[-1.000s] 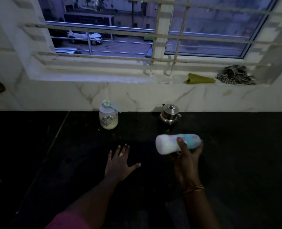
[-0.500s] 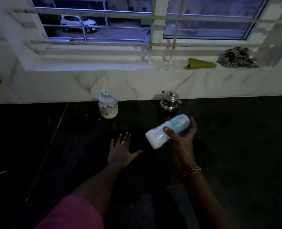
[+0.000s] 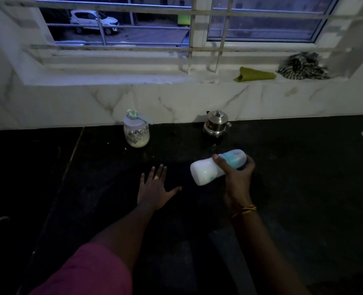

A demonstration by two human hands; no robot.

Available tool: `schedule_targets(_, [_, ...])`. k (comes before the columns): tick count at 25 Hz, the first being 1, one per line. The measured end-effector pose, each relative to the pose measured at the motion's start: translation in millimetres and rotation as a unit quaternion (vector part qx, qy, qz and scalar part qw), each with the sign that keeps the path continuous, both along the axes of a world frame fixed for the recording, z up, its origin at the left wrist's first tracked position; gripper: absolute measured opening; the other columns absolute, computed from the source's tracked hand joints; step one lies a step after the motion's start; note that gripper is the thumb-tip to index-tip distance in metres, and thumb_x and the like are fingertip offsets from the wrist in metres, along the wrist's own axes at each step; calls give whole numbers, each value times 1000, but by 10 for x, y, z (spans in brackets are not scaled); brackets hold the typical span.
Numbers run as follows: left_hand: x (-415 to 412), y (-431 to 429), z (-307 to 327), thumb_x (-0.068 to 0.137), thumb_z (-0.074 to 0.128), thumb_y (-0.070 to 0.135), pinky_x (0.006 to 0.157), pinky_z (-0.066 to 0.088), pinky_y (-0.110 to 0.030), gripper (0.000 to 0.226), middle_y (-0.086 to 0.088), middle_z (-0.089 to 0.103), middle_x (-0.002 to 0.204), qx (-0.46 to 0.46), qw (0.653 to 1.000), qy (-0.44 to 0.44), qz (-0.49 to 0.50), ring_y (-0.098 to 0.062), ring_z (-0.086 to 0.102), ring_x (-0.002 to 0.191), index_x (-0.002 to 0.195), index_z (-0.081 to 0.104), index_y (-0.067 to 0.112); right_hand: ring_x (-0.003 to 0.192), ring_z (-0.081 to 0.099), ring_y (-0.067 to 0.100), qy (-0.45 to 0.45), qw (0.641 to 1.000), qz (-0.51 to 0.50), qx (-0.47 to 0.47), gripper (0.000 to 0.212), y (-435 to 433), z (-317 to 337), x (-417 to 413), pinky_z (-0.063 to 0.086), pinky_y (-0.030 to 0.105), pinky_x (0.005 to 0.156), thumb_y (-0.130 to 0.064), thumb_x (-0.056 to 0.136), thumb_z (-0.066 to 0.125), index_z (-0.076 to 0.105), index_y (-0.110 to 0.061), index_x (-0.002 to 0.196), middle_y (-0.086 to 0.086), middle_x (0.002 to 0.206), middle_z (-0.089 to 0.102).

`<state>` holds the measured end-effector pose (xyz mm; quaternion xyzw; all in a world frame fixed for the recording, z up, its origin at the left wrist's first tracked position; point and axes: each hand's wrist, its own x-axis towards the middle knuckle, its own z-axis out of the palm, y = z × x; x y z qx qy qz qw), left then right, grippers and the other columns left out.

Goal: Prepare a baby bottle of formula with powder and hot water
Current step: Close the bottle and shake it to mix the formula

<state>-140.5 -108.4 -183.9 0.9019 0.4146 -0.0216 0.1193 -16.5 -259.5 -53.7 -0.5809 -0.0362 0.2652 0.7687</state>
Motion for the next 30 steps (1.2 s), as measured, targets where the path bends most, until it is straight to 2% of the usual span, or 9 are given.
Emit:
schedule_targets(5, [-14, 8, -23, 77, 27, 79, 118, -1, -46, 95, 7, 1, 159, -1, 1000, -5, 0, -15, -3, 146, 149, 3, 22, 94, 60, 26, 52, 998, -16, -33, 96, 75, 17, -55, 56, 52, 77, -10, 62, 82, 17, -38, 127, 2, 105, 48])
schedule_targets(8, [-14, -9, -11, 77, 28, 79, 118, -1, -46, 95, 7, 2, 159, 5, 1000, -15, -4, -15, -2, 146, 149, 4, 22, 87, 57, 19, -34, 992, -14, -118, 95, 24, 17, -51, 55, 46, 75, -18, 61, 83, 18, -38, 127, -3, 100, 46])
schedule_targets(10, [-10, 1, -6, 77, 27, 80, 118, 0, -46, 96, 7, 2, 159, 5, 1000, -13, -2, -16, -2, 146, 149, 4, 22, 89, 55, 20, -83, 985, -43, -142, 95, 11, 58, 1, 53, 41, 73, -19, 63, 81, 17, -37, 131, 0, 109, 45])
schedule_targets(16, [-29, 10, -3, 77, 27, 79, 118, -2, -46, 95, 7, 1, 159, -5, 1000, -17, -7, -15, -4, 146, 149, 3, 22, 97, 57, 22, -174, 970, 79, -149, 88, -34, 74, -64, 54, 49, 82, -17, 64, 80, 22, -41, 126, -9, 103, 45])
schedule_targets(19, [-17, 3, 19, 77, 27, 79, 117, -2, -46, 96, 6, 1, 159, -2, 1000, -8, -7, -16, -3, 146, 149, 2, 21, 101, 54, 18, -213, 965, 35, -152, 92, -51, 114, -6, 52, 39, 80, -12, 66, 79, 19, -33, 132, -6, 116, 43])
schedule_targets(22, [-27, -10, 7, 76, 25, 81, 118, -2, -46, 97, 6, 0, 159, -5, 1000, -2, -7, -16, -4, 146, 149, 2, 21, 94, 56, 11, -264, 952, 101, -113, 95, -41, 233, 38, 53, 30, 75, -7, 63, 80, 20, -30, 133, -15, 107, 43])
schedule_targets(24, [-31, 9, 4, 76, 24, 81, 118, -2, -46, 97, 6, -1, 159, -6, 1000, -2, -7, -16, -5, 146, 149, 0, 22, 96, 57, 12, -310, 933, 130, -126, 96, -21, 364, 49, 53, 32, 77, -7, 61, 82, 21, -27, 134, -15, 109, 44])
schedule_targets(27, [-22, 7, -9, 76, 23, 81, 118, -1, -46, 97, 6, 0, 159, 0, 1000, -8, -10, -16, -4, 146, 149, 0, 21, 103, 55, 17, -381, 909, 76, -151, 94, 55, 633, 180, 51, 36, 86, -11, 61, 82, 23, -32, 131, -7, 116, 44])
schedule_targets(30, [-32, 8, -27, 73, 20, 84, 118, -1, -45, 101, 7, 1, 159, 6, 1000, -12, -4, -15, -4, 146, 149, 1, 21, 99, 62, 21, -380, 907, 136, -122, 92, 115, 915, 283, 54, 43, 87, -14, 58, 84, 24, -39, 123, 3, 116, 54])
